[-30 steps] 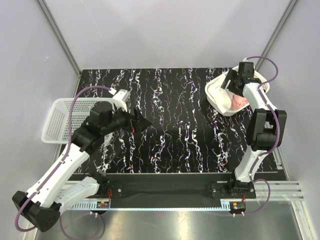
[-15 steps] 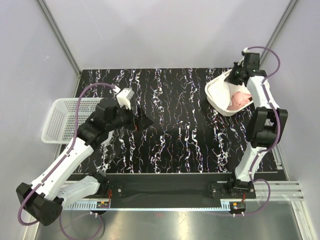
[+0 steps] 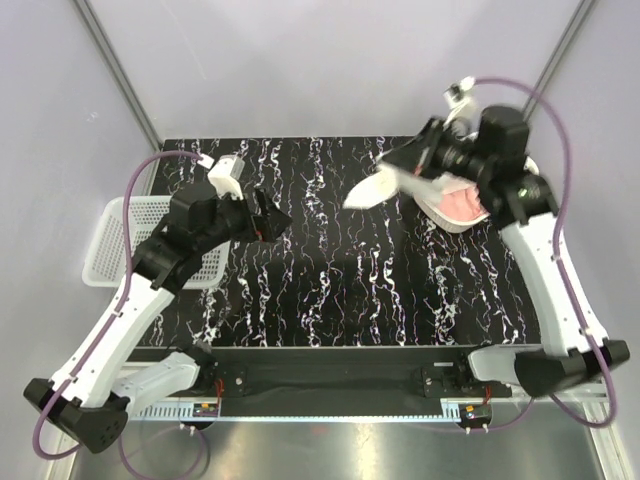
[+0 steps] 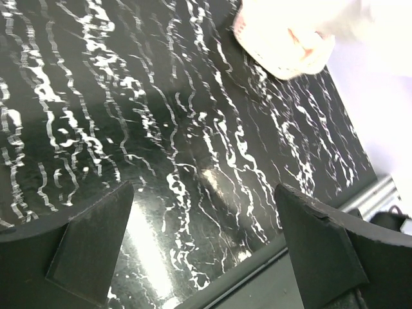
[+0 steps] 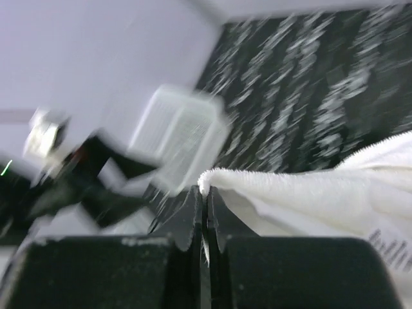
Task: Fold and stack the towels
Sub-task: Move the towel to the center of the board
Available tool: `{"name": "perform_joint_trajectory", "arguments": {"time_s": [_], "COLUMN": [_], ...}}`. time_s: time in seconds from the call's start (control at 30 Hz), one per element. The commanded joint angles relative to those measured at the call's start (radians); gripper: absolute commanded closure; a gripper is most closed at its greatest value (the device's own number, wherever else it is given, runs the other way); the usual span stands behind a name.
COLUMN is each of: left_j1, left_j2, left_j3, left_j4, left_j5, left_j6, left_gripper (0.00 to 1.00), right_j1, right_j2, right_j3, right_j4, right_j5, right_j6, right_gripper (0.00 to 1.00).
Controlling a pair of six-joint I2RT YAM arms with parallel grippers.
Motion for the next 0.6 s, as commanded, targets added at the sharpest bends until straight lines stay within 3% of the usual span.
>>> {"name": "perform_joint_trajectory", "arguments": {"time_s": [0.0,0.17,0.23,0.27,0.3,0.4,0.57], "left_j1": [0.016,0.023,0.023,0.023,0.023,0.023,-0.038], "left_j2": [-0.018,-0.059,-0.070,-0.073,-0.075,-0.069,-0.058], "left_j3": [0.041,-0.037,-0.068,-0.083,-0.118,-0.195,-0.344], "left_j4": [-0.050,-0.081,-0.084,-0.084,-0.081,-0.069,0.025], "left_j5": [-0.059,-0.082,-0.086,-0.088,-0.085,-0.030,0.036], "left_j6": [-0.013,-0.048,-0.049,-0.051,-0.051,-0.072,-0.140], "left_gripper": [0.01,0.01,0.02,0.02,0.02,0.04,0.08], "right_j1": [0.153,0.345,0.406,0.421,0.449,0.455,0.454], "right_j2": [-0.076,-0.207,-0.214,-0.220,-0.224,-0.250,-0.261], "right_j3": [-0.199,-0.687,-0.796,-0.880,-0.916,-0.950,-0.771], "right_j4": [0.051,0.333,0.428,0.447,0.464,0.418,0.068], "right_j5": [-0.113,-0.035,-0.014,0.004,0.021,0.110,0.382], "right_j6": [0.157,0.297,0.334,0.346,0.368,0.324,0.129], "right_gripper": [1.00,1.00,1.00,0.99,0.90,0.59,0.49]}}
